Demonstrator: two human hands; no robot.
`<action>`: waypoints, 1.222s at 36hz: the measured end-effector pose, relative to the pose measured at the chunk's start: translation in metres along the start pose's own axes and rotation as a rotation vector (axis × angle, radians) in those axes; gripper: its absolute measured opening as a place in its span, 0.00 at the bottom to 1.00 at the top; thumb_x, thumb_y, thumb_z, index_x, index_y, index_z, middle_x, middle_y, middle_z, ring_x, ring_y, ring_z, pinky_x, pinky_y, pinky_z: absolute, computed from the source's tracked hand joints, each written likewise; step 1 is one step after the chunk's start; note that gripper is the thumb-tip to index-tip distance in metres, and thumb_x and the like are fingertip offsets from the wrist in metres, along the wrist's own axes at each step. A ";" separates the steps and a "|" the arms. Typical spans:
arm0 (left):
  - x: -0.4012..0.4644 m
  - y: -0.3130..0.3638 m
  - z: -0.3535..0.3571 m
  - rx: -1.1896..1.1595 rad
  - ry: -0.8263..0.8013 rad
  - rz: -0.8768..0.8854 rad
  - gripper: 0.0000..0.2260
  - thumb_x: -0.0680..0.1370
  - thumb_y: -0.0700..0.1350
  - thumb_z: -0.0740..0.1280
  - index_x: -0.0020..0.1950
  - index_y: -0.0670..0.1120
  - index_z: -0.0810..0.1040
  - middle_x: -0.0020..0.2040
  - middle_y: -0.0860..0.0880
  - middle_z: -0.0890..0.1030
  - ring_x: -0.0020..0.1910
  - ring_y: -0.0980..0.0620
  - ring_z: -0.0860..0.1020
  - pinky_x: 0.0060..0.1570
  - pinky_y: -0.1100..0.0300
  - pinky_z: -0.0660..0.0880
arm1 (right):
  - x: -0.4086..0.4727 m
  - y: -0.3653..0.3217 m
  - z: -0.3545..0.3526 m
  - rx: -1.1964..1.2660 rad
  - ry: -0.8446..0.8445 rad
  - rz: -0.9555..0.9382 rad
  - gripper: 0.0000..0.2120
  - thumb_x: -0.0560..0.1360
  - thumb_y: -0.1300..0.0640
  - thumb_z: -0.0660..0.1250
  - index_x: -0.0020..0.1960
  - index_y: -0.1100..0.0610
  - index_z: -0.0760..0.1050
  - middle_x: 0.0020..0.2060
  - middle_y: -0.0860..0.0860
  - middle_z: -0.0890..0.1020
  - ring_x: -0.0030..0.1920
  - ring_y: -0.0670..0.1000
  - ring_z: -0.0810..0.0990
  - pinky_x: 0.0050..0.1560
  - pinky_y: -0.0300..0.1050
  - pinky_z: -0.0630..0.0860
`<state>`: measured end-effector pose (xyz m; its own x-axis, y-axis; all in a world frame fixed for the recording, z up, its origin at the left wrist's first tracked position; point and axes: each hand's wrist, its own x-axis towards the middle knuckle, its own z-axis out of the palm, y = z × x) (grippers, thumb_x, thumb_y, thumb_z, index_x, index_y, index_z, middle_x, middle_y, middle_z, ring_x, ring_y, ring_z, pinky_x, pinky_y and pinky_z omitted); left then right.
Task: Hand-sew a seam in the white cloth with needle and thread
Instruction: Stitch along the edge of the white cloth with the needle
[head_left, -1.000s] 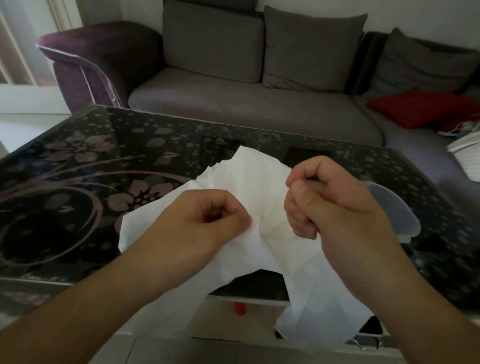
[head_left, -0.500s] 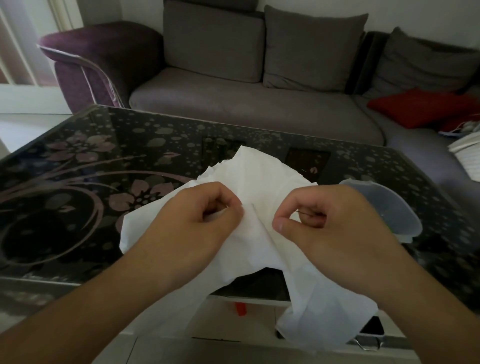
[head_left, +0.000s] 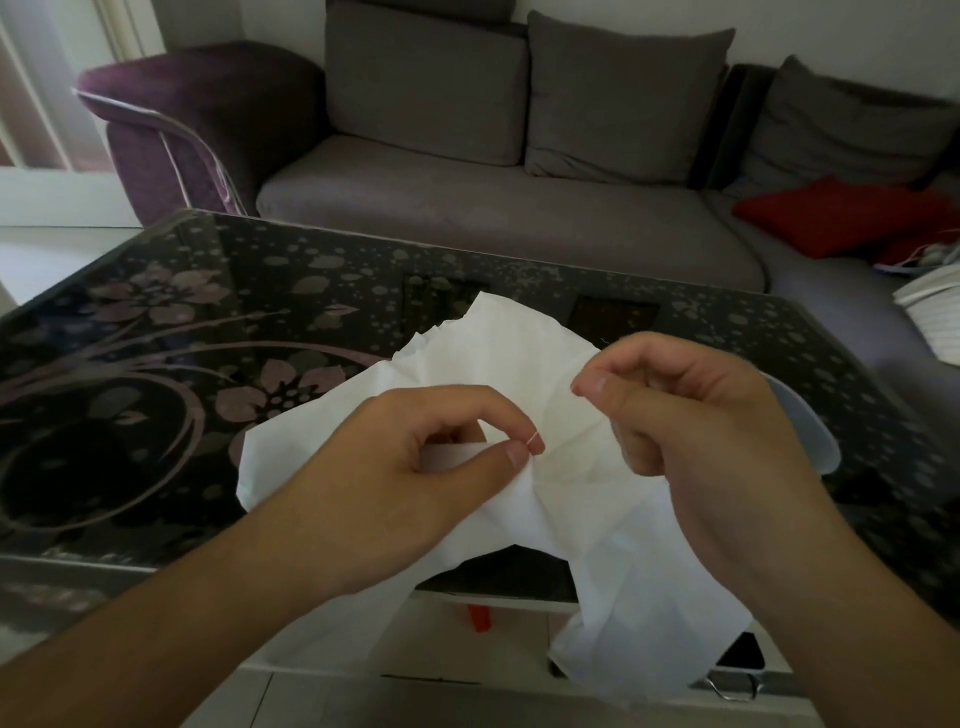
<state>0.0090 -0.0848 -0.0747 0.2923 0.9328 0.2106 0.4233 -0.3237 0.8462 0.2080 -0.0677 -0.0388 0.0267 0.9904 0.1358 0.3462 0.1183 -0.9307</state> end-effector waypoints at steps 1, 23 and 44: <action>0.000 0.000 0.000 -0.001 0.004 -0.001 0.06 0.80 0.51 0.69 0.51 0.60 0.85 0.38 0.62 0.80 0.44 0.60 0.80 0.42 0.75 0.71 | 0.000 0.001 0.000 0.000 0.037 0.010 0.05 0.77 0.56 0.72 0.43 0.48 0.85 0.26 0.45 0.77 0.32 0.45 0.73 0.41 0.46 0.74; 0.001 -0.005 0.000 0.057 0.067 0.014 0.05 0.79 0.53 0.68 0.48 0.59 0.85 0.36 0.57 0.81 0.40 0.57 0.79 0.38 0.73 0.71 | -0.004 0.005 0.005 -0.336 -0.259 -0.190 0.04 0.76 0.52 0.74 0.43 0.44 0.83 0.23 0.46 0.70 0.25 0.44 0.69 0.29 0.29 0.69; 0.001 -0.007 0.000 0.121 0.057 -0.041 0.05 0.79 0.52 0.70 0.46 0.60 0.85 0.45 0.64 0.85 0.50 0.62 0.82 0.48 0.72 0.75 | -0.001 0.008 0.000 -0.162 0.057 -0.020 0.07 0.78 0.57 0.71 0.42 0.50 0.81 0.29 0.53 0.79 0.27 0.43 0.73 0.34 0.39 0.73</action>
<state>0.0064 -0.0815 -0.0800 0.2252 0.9519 0.2078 0.5353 -0.2991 0.7899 0.2107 -0.0672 -0.0468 0.0696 0.9818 0.1766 0.4940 0.1199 -0.8611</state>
